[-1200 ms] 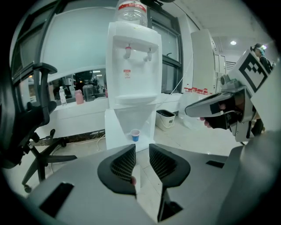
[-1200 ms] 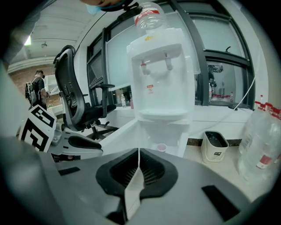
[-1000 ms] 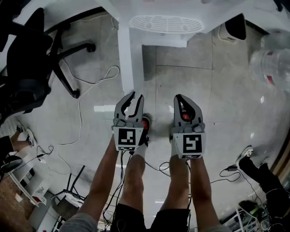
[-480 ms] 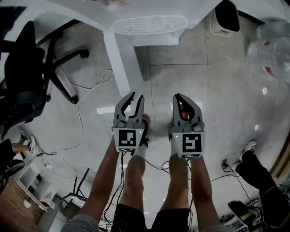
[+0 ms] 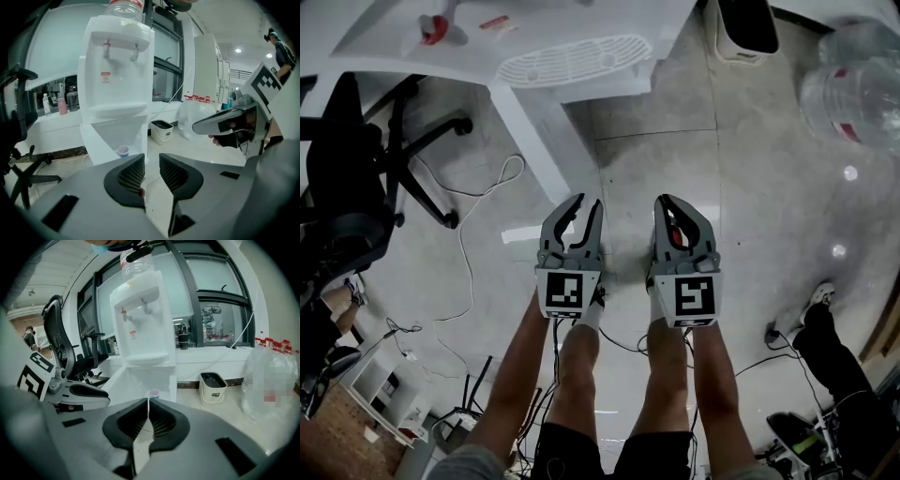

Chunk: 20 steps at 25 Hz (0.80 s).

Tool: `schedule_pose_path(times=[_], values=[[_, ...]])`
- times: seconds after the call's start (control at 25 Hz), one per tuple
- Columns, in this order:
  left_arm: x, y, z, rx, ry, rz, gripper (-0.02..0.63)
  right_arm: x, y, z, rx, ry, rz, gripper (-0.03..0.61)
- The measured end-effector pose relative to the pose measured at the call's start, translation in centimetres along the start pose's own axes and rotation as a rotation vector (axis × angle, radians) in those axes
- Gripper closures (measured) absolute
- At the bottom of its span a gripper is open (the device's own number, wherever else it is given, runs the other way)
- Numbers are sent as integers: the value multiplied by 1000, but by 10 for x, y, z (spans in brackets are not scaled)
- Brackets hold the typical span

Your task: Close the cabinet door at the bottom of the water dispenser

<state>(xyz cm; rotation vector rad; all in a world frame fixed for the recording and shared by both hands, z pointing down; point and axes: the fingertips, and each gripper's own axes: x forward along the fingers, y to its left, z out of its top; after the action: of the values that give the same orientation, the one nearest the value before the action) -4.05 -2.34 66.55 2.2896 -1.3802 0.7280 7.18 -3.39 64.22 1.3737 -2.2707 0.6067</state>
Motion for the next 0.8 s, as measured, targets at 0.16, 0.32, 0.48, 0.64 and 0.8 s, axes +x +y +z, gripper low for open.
schedule_pose_path(times=[0.16, 0.32, 0.48, 0.64, 0.8], values=[[10, -9, 10, -45, -13, -21, 500, -3, -12, -2, 24, -4, -21, 554], [24, -23, 20, -14, -18, -42, 500, -7, -28, -5, 50, -9, -43, 554], [37, -35, 29, -20, -17, -57, 500, -12, -44, -8, 69, -16, -64, 554], [48, -43, 36, 18, -15, -65, 500, -16, -58, -6, 79, -19, -77, 554], [60, -50, 45, 31, -22, -75, 505, -17, -71, -3, 88, -29, -93, 554]])
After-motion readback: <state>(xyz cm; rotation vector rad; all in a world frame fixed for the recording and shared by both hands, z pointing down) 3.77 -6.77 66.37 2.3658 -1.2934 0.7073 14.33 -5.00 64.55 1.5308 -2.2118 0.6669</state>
